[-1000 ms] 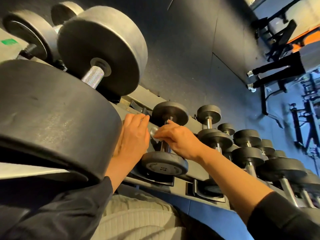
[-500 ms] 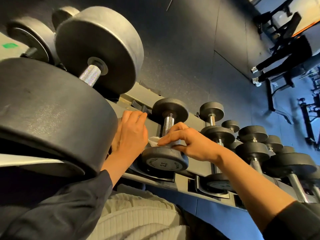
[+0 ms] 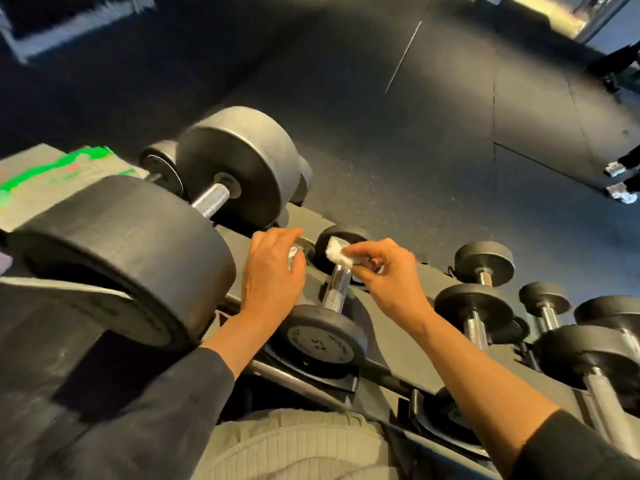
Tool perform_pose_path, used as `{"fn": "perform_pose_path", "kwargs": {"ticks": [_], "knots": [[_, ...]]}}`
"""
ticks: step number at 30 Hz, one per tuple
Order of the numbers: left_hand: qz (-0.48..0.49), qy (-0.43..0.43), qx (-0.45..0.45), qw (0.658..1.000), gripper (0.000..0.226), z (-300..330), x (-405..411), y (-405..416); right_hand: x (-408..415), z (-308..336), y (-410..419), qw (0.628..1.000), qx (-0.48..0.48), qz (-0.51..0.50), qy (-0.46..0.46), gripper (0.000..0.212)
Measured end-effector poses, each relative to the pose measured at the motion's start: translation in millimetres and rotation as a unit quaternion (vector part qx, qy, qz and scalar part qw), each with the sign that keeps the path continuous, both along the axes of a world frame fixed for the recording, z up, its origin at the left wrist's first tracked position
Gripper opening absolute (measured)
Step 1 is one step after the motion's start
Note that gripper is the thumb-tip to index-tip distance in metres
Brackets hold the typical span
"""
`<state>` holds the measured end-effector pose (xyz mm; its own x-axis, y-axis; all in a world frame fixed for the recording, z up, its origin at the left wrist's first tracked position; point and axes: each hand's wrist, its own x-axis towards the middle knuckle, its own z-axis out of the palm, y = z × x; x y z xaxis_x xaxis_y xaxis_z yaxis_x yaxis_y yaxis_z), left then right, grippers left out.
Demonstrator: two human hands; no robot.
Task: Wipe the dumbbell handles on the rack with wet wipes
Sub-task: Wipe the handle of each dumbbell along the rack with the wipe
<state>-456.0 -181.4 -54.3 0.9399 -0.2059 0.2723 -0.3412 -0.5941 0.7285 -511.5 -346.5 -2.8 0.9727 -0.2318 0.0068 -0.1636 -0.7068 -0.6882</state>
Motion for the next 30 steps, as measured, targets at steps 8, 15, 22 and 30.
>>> {"fn": "perform_pose_path", "kwargs": {"ticks": [8,15,22,30], "knots": [[-0.005,-0.123,0.112,0.986,0.038,58.4,-7.0,4.0,41.2,13.7,16.7,0.992,0.083,0.045,-0.083,0.029],[0.072,-0.173,0.21,0.96,0.032,104.3,-3.0,34.3,66.4,15.4,46.7,0.981,0.132,0.103,-0.098,0.028],[0.055,-0.123,0.381,0.915,0.026,130.1,16.4,101.0,98.0,-4.4,97.2,0.989,0.132,0.042,-0.058,0.022],[-0.014,-0.051,0.421,0.906,0.042,130.1,28.5,112.5,124.9,-21.6,125.9,0.994,0.098,-0.047,0.018,0.029]]}}
